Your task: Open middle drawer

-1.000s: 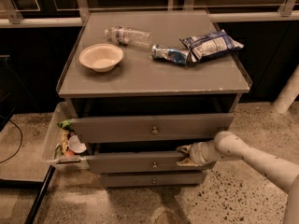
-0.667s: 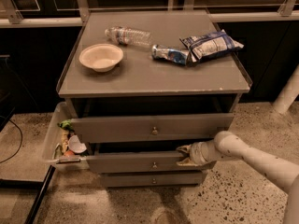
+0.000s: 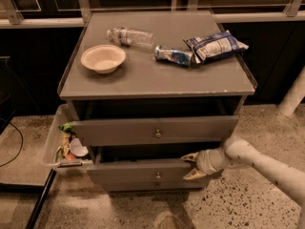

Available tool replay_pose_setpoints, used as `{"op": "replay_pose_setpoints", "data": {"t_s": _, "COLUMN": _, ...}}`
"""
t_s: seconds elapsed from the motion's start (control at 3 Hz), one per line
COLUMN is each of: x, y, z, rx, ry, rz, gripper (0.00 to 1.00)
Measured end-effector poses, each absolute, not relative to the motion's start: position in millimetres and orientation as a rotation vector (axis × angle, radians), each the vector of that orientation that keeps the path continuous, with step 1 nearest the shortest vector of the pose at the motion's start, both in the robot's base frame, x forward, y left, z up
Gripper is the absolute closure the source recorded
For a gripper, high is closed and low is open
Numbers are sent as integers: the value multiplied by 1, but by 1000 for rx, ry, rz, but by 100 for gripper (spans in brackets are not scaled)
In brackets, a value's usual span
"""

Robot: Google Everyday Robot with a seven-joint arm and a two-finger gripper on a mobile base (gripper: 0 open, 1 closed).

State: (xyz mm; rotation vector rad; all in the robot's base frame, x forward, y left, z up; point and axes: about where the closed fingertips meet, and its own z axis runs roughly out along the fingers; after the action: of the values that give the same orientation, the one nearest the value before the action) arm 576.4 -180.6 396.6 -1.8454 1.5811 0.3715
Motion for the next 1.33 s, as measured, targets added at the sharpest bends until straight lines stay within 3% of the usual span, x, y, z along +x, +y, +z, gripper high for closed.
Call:
{"op": "replay_pose_setpoints", "data": {"t_s": 0.67, "x": 528, "y": -189, "z": 411, "rx": -1847, "ry": 1530, "rz": 448, "gripper": 88}}
{"op": "replay_pose_setpoints", "data": {"t_s": 1.0, "x": 518, "y": -189, "z": 412, "rx": -1848, "ry": 1517, "rz": 458, "gripper": 100}}
{"op": "replay_pose_setpoints", "data": {"t_s": 1.33, "x": 518, "y": -189, "z": 412, "rx": -1848, "ry": 1517, "rz": 459, "gripper": 82}}
